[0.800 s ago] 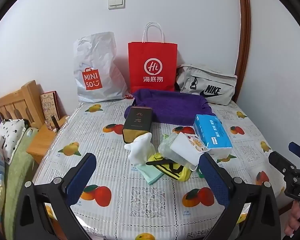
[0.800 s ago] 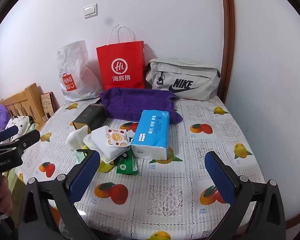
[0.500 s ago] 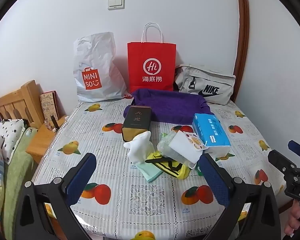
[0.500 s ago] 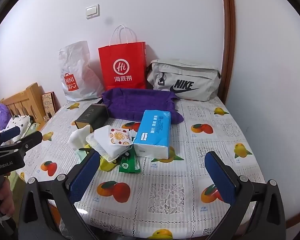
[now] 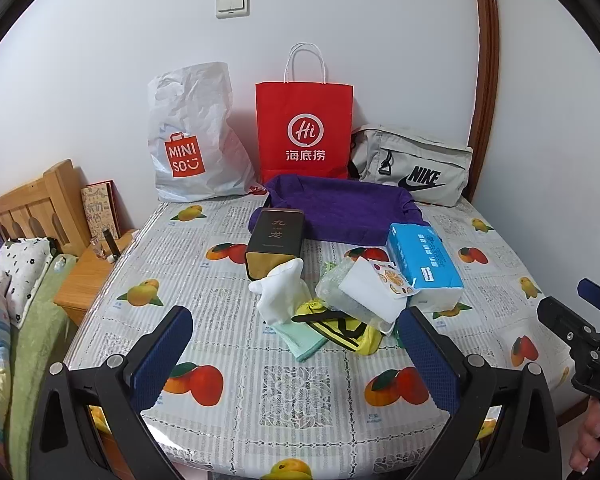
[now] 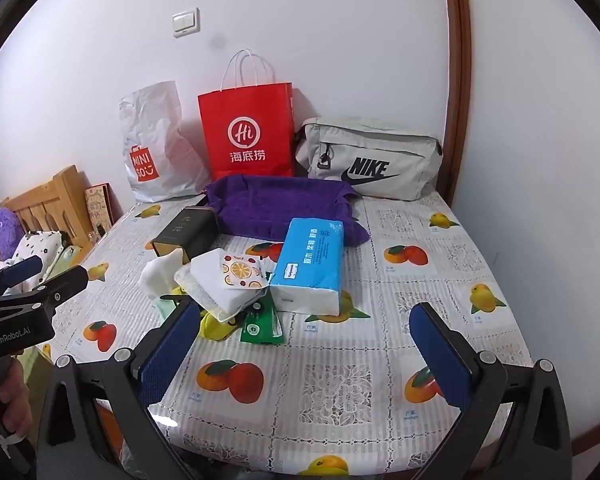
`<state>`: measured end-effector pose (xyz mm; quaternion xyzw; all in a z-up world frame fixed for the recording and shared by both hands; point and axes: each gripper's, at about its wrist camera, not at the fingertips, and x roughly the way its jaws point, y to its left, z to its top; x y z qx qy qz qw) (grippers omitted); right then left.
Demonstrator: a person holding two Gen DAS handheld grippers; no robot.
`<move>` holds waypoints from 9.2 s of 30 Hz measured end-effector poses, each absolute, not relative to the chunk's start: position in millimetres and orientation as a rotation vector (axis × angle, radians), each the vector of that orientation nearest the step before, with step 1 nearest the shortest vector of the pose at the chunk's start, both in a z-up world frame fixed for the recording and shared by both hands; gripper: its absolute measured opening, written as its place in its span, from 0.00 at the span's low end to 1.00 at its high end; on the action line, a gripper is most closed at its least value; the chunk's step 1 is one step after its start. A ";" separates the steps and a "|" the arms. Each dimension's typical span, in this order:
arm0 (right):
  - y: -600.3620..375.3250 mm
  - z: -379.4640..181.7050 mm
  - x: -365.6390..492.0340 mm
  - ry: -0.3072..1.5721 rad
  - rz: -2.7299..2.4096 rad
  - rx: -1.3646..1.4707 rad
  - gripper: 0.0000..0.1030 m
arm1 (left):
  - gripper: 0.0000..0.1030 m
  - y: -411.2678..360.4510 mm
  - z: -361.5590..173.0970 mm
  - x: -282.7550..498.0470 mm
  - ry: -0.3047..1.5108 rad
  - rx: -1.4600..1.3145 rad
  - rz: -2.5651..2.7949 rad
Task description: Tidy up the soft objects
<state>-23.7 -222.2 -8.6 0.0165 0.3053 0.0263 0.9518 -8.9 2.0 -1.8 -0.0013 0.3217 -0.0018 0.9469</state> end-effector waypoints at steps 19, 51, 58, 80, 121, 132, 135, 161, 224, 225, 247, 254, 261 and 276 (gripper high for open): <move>-219.7 -7.0 -24.3 0.614 0.062 0.033 1.00 | 1.00 1.9 -3.4 -9.1 0.654 0.003 -0.002; -218.7 -6.4 -26.4 0.606 0.066 0.043 1.00 | 1.00 5.2 -0.9 -8.4 0.648 0.015 0.007; -218.2 -6.3 -26.7 0.604 0.074 0.041 1.00 | 1.00 5.2 0.1 -9.7 0.646 0.008 0.001; -211.4 -17.6 -16.4 0.643 0.105 0.009 1.00 | 1.00 7.9 -6.9 -3.5 0.667 0.002 -0.021; -198.7 -96.5 92.1 0.768 0.249 0.033 1.00 | 0.52 37.5 -144.5 160.2 0.882 -0.068 -0.122; -165.7 -96.0 136.8 0.746 0.337 -0.067 0.92 | 0.19 55.1 -147.6 152.2 0.899 -0.098 -0.174; -162.6 -97.0 140.0 0.760 0.393 -0.038 0.92 | 0.19 61.2 -146.8 150.4 0.902 -0.121 -0.186; -165.6 -104.1 101.9 0.806 0.483 -0.023 0.63 | 0.19 89.8 -140.6 129.9 0.921 -0.125 -0.112; -236.8 -34.8 196.2 0.738 0.238 -0.026 0.62 | 0.17 84.7 -20.1 204.2 0.790 -0.118 -0.155; -237.3 -33.7 204.7 0.737 0.236 -0.026 0.62 | 0.17 84.3 -17.2 208.6 0.784 -0.115 -0.156; -229.3 -88.3 353.9 0.868 0.242 -0.054 0.62 | 0.17 48.3 -30.7 367.1 0.840 -0.164 -0.256; -227.1 -112.2 371.6 0.945 0.258 -0.070 0.62 | 0.17 16.0 -65.7 425.6 0.920 -0.112 -0.283; -228.3 -128.6 380.8 1.004 0.267 -0.066 0.62 | 0.17 6.6 -107.5 465.5 1.016 -0.110 -0.266; -226.1 -138.6 394.7 1.042 0.289 -0.106 0.75 | 0.68 -4.5 -115.6 475.0 1.039 -0.049 -0.225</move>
